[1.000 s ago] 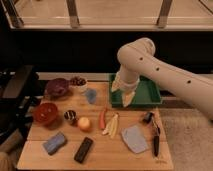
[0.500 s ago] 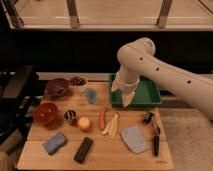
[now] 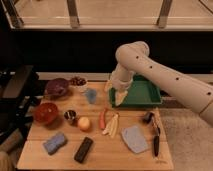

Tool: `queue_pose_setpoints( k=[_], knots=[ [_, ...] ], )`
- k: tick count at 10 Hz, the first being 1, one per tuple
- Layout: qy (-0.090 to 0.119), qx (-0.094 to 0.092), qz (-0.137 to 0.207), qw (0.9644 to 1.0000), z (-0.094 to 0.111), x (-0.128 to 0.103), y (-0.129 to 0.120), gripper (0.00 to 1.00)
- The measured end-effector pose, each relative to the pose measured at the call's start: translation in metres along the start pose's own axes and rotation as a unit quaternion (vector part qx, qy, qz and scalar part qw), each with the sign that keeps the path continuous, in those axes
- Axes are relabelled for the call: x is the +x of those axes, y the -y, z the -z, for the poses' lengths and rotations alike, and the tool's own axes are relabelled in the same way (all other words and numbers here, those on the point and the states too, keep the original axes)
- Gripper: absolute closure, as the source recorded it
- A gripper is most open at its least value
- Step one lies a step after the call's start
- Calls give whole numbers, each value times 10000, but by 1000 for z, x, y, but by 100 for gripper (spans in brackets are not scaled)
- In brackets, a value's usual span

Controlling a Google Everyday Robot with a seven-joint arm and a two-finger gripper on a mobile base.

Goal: Stack cups on top of each other

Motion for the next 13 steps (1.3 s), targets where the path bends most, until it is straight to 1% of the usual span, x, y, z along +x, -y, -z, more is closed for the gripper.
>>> queue_pose_setpoints(
  k=[2,3,5,8,9,10,13],
  knots=[
    [230,98,-165,9996,-30,11,10,35],
    [259,124,-241,9993,-38,14,14,35],
    [244,192,-473,9984,-63,22,25,35],
    [268,227,-767,9964,-94,33,42,35],
    [285,232,-802,9961,-99,35,47,35],
    [322,242,-840,9957,-109,33,59,35],
    [401,320,-743,9959,-122,12,93,35]
  ],
)
